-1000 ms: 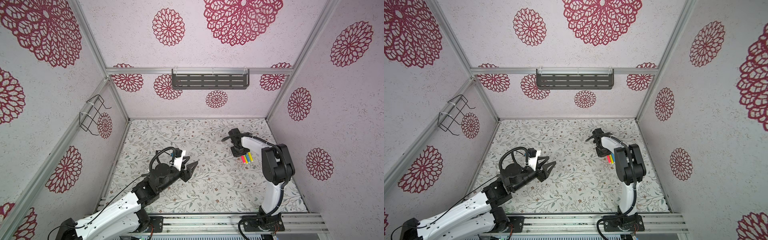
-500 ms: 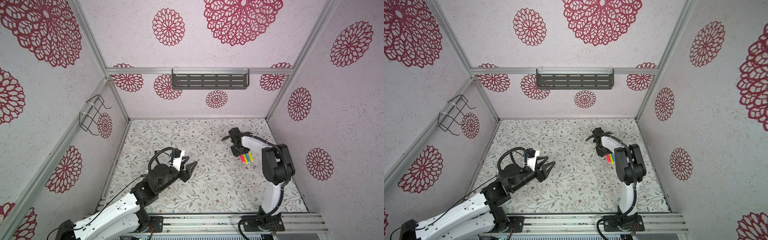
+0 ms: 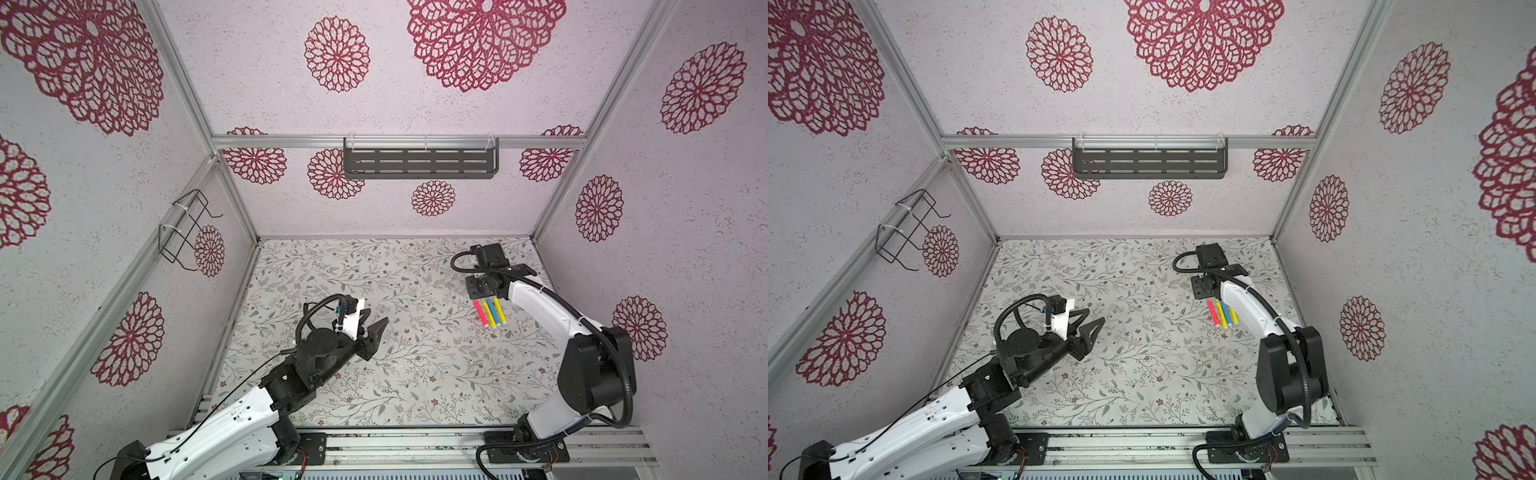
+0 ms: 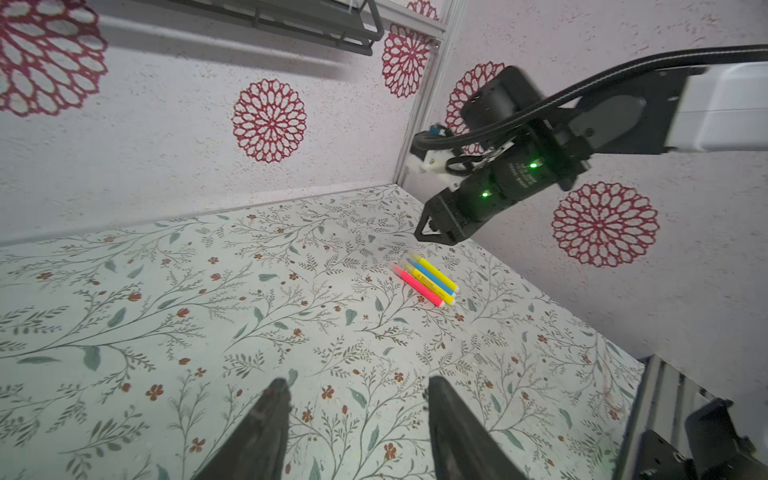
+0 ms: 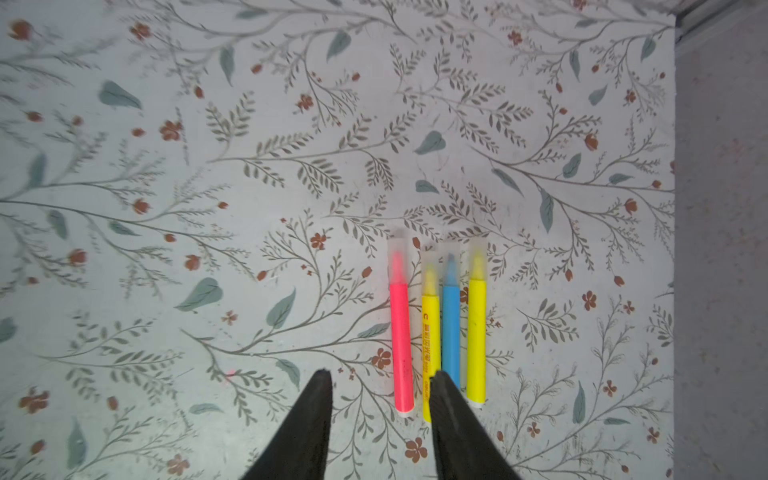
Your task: Insert the pens into the pen caps
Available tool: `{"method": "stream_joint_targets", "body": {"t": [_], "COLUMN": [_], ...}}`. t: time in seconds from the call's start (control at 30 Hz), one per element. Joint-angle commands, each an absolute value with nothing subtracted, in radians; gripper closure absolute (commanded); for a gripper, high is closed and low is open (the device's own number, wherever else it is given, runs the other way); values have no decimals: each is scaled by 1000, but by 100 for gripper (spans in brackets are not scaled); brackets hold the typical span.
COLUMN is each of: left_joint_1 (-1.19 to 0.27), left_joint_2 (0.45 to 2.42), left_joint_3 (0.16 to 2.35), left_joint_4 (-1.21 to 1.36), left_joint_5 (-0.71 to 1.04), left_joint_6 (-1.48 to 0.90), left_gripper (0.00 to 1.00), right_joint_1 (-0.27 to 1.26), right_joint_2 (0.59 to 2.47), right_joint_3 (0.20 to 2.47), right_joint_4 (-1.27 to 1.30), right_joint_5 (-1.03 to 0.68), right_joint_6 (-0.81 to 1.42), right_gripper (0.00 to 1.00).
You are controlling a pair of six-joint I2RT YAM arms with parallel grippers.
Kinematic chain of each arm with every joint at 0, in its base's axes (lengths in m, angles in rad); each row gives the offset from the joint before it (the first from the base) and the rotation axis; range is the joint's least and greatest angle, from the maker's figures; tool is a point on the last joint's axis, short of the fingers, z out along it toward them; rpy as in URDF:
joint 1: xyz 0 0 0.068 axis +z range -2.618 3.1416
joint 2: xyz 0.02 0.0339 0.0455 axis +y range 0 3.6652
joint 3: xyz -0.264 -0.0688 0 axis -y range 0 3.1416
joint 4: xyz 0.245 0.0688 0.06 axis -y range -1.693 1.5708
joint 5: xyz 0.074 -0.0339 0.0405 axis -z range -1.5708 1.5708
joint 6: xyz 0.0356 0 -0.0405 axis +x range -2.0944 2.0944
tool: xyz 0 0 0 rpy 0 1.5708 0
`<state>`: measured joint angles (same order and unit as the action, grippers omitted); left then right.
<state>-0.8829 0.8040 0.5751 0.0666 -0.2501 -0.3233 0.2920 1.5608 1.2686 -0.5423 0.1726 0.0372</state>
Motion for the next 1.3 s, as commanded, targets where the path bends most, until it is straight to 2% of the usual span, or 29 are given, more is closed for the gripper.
{"method": "stream_joint_targets", "body": {"t": [0.0, 0.3, 0.37, 0.4, 0.43, 0.53, 0.6, 0.63, 0.77, 0.8, 1.03, 1.27], "left_joint_1": [-895, -894, -892, -893, -893, -892, -893, -891, -889, -887, -824, -706], "left_joint_2": [787, 746, 736, 732, 729, 724, 718, 714, 704, 705, 795, 799], "left_joint_3": [602, 606, 600, 595, 591, 585, 583, 579, 541, 531, 464, 434], "left_joint_4": [28, 4, 12, 20, 28, 40, 46, 55, 131, 151, 273, 193], "left_joint_5": [-398, -598, -641, -663, -688, -795, -847, -868, -928, -939, -1047, -971], "left_joint_6": [-284, -256, -252, -241, -233, -206, -182, -172, -112, -96, -4, -122], "left_gripper": [43, 31, 23, 13, 8, 6, 6, 6, 4, 1, 1, 1], "right_joint_1": [285, 285, 285, 285, 285, 285, 285, 285, 285, 285, 285, 285], "right_joint_2": [1464, 1215, 1157, 1123, 1095, 990, 919, 891, 819, 811, 793, 753], "right_joint_3": [1239, 1088, 1031, 997, 964, 843, 743, 707, 623, 612, 526, 419], "right_joint_4": [-451, -237, -169, -129, -91, 57, 163, 199, 238, 233, 249, 261], "right_joint_5": [81, 61, 62, 61, 63, 69, 79, 84, 148, 166, 224, 337], "right_joint_6": [52, 69, 69, 67, 60, 27, 1, -1, -15, -14, 45, 119], "right_gripper": [57, 56, 55, 55, 54, 49, 32, 2, 1, 1, 1, 1]}}
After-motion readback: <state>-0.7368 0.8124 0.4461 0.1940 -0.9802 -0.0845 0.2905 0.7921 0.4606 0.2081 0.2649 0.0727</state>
